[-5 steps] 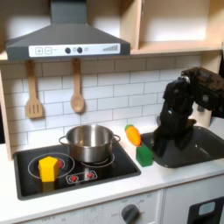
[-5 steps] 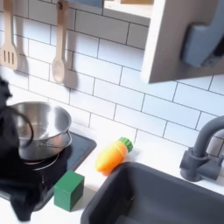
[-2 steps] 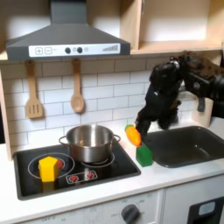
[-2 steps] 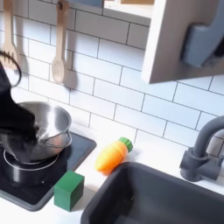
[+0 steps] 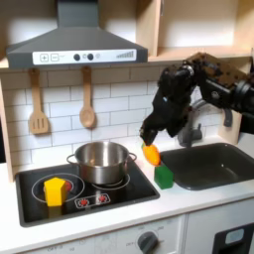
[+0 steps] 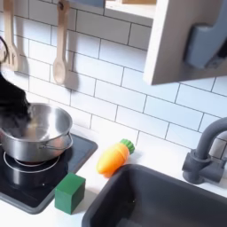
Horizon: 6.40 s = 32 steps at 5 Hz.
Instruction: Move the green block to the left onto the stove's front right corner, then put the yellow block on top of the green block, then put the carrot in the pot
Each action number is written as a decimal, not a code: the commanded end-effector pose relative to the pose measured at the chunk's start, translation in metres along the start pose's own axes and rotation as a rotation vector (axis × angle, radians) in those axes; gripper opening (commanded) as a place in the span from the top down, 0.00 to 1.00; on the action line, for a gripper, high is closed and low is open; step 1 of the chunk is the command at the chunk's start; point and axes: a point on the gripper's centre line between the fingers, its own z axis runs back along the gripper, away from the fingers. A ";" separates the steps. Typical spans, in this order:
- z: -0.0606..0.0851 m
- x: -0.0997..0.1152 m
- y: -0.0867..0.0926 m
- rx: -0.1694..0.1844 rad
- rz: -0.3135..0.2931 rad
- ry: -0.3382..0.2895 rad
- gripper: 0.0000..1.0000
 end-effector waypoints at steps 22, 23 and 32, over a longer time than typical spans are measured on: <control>0.023 0.162 0.028 -0.061 0.083 -0.670 1.00; 0.020 0.172 0.038 -0.046 0.104 -0.680 1.00; 0.006 0.194 0.032 -0.045 0.102 -0.702 1.00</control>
